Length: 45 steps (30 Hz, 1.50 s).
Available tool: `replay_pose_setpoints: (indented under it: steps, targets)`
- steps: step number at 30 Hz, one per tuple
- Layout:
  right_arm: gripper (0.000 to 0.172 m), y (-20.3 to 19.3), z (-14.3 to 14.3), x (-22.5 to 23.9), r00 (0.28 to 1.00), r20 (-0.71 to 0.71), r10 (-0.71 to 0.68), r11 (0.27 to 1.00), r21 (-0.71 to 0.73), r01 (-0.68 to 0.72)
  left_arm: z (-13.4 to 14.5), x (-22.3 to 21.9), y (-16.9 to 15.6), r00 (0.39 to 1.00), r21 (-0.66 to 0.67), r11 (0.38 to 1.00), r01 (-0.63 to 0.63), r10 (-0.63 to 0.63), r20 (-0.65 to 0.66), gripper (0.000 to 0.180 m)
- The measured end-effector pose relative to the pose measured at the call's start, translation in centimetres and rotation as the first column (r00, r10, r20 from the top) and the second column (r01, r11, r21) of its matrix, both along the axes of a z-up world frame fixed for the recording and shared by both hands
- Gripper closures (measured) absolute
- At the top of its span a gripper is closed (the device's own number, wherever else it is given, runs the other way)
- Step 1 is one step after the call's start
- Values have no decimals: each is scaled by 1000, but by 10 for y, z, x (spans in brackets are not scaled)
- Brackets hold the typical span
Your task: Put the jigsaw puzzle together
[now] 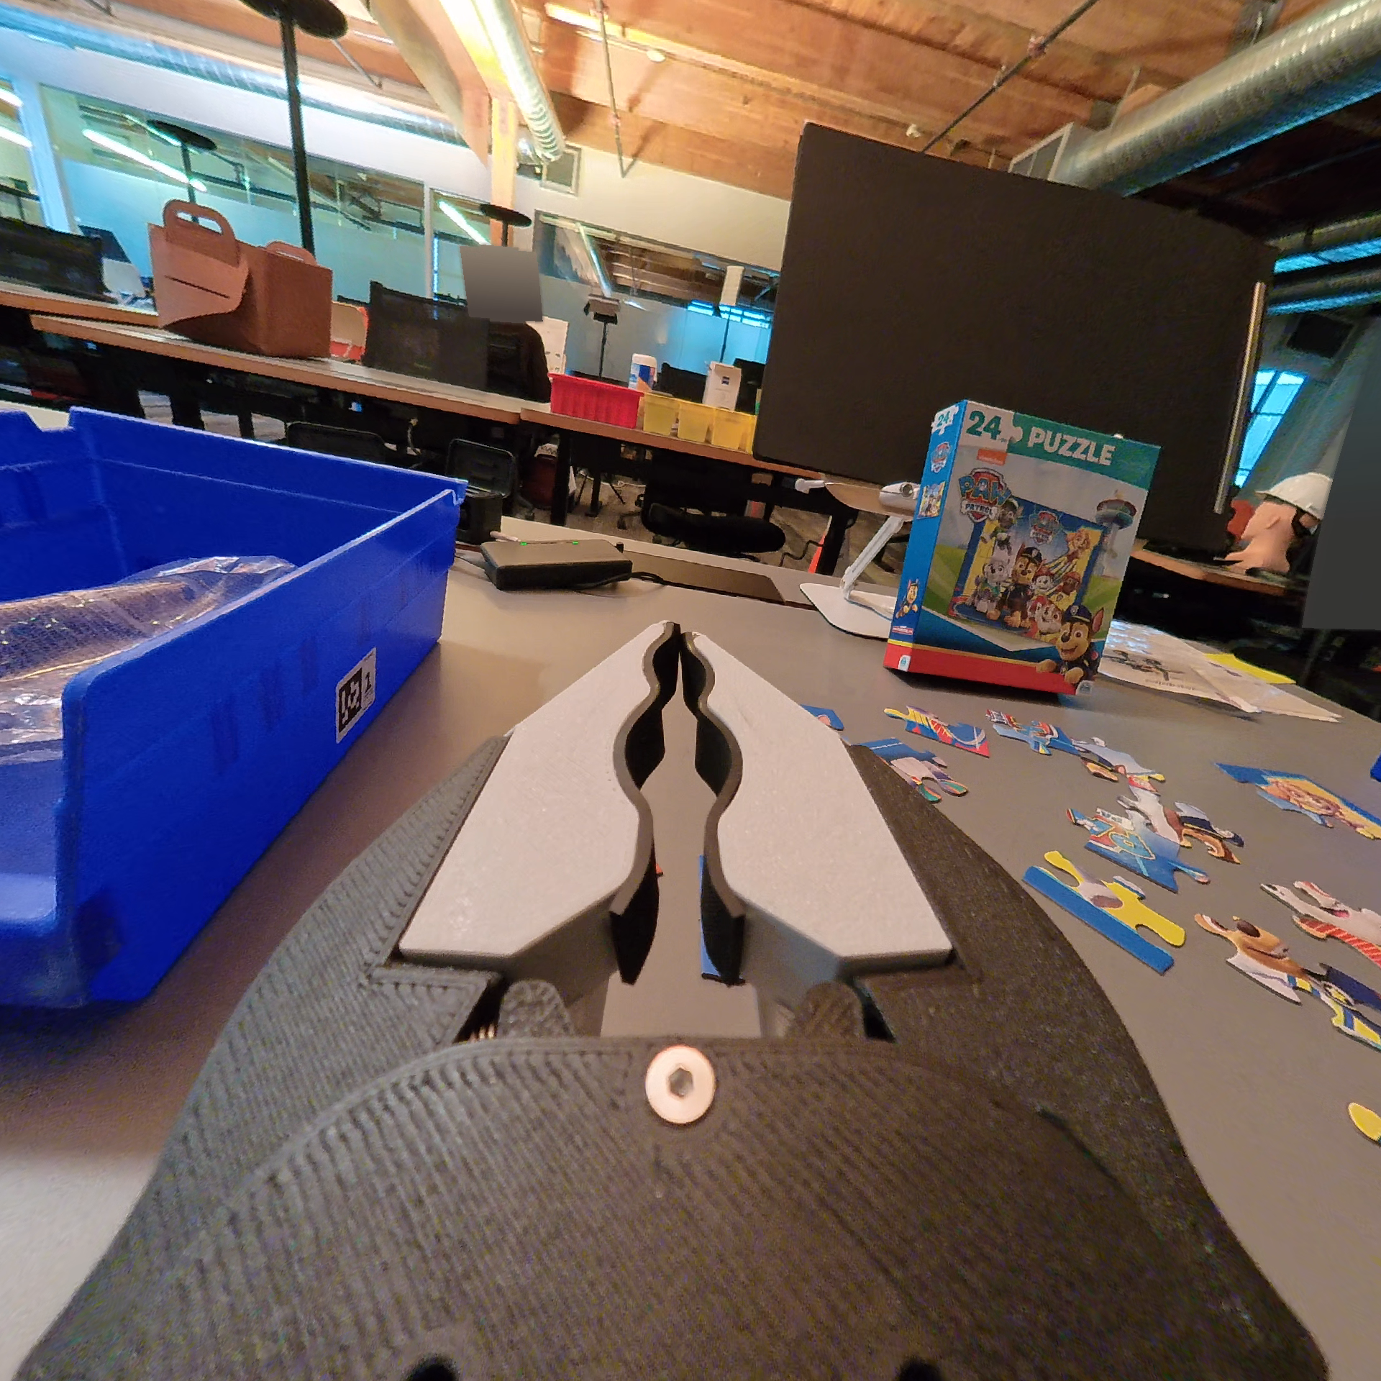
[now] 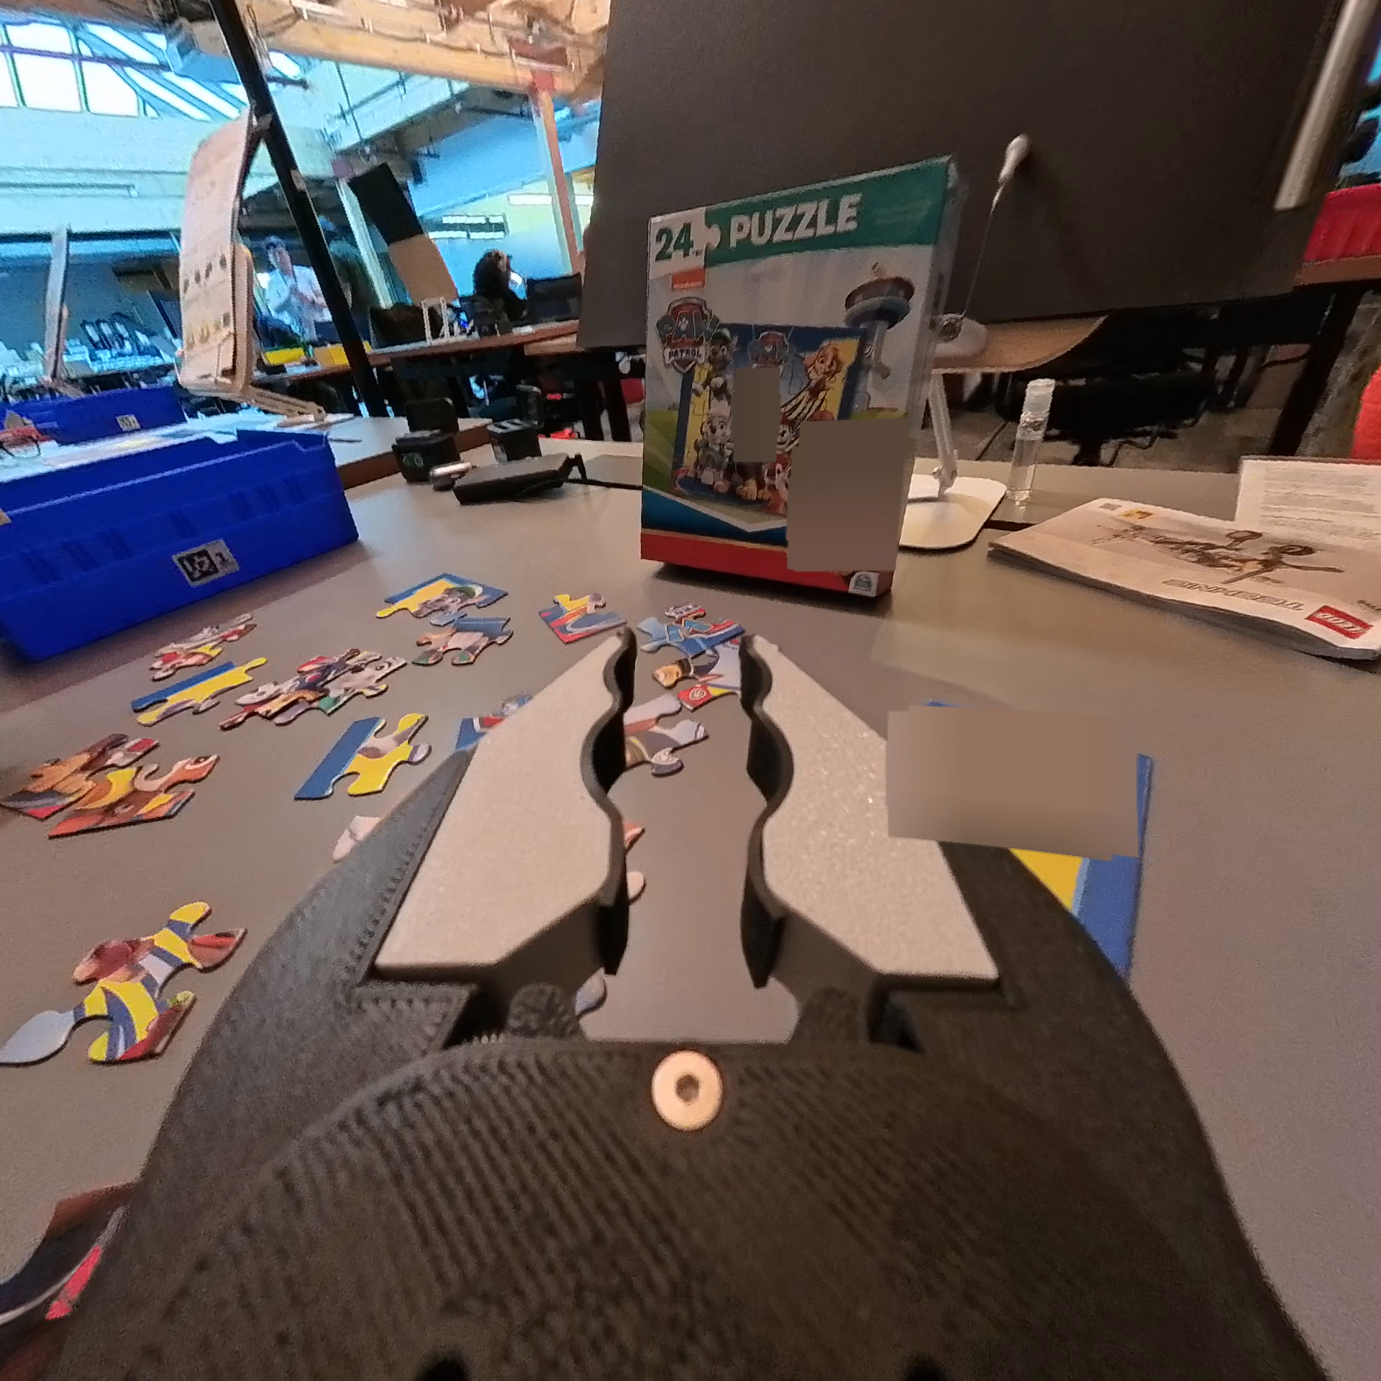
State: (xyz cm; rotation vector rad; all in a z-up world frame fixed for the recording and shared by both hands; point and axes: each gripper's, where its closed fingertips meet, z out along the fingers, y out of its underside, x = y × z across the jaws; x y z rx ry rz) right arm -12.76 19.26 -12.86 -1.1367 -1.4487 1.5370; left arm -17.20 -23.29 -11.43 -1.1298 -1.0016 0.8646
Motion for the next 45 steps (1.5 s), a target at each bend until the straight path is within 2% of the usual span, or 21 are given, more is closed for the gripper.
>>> replay_pose_setpoints:
  steps: [7,18,45]
  targets:
    - [146,17,15,8,996,-78,-39,996,-85,32,0,0,1,1000,-4,1000,0,0,-2,180]
    - [147,29,32,19,982,-170,-84,990,-128,63,0,0,1,1000,-9,1000,-1,1,-4,180]
    - [146,28,34,21,982,-178,-65,987,-153,38,0,0,2,1000,-18,1000,-2,2,-6,180]
